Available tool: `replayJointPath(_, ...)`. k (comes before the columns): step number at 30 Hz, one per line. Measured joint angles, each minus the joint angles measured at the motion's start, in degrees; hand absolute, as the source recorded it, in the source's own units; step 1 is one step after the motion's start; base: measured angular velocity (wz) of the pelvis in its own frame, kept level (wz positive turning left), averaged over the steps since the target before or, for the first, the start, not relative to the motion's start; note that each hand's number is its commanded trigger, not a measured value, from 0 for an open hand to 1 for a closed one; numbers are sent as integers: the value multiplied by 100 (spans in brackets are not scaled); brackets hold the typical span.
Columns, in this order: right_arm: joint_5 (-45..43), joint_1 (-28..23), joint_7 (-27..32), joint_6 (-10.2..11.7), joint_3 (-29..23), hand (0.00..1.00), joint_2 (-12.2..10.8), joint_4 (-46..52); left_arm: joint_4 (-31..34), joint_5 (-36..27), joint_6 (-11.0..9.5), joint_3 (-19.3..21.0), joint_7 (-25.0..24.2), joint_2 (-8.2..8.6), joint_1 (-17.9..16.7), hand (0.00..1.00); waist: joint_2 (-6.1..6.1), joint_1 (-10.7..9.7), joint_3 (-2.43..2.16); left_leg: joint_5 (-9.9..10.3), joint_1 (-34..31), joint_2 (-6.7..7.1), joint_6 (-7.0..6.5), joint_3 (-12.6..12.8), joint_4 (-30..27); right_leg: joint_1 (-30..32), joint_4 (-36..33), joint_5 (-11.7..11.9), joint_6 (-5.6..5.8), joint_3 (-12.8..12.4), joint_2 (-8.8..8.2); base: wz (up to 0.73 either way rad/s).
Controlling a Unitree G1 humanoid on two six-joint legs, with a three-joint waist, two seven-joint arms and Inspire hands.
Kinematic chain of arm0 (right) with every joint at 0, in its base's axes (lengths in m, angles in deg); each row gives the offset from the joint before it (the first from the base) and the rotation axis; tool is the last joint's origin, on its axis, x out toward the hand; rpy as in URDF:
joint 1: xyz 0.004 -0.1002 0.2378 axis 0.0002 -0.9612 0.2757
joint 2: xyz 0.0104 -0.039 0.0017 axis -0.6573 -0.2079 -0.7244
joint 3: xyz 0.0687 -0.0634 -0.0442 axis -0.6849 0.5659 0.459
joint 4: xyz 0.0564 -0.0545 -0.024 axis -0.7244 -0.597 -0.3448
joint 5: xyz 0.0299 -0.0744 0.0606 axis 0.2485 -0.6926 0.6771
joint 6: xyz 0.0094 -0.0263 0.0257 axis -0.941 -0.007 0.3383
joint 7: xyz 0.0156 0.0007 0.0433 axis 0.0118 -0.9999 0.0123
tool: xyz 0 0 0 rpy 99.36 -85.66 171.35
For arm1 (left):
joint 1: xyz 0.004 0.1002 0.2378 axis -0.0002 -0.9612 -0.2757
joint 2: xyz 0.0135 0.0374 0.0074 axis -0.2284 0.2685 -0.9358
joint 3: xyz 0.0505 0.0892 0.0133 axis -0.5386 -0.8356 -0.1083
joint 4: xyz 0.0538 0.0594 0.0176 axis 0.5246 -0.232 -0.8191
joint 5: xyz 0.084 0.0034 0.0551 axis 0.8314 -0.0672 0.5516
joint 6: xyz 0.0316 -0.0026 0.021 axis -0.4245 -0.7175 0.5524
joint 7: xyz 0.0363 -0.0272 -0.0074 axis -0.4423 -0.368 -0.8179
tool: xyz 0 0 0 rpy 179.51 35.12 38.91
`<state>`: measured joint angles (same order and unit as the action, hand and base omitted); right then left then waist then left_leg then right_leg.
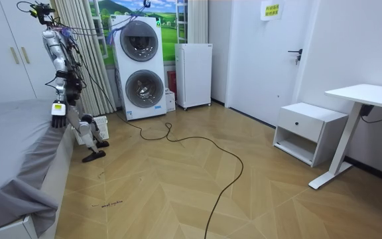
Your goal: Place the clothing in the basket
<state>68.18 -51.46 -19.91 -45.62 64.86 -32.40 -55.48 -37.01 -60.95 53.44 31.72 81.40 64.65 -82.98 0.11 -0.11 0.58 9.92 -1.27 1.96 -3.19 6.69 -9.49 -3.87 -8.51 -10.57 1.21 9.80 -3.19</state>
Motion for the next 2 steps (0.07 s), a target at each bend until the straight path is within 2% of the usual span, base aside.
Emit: replayJointPath(2,0,-26,11,-2,7,0,1,-31,0,-1,-7,51,-1,34,-2,0,-6,52,-4,-1,13,36,-1,-44,-2,-27,0,0,0,30,-2,6)
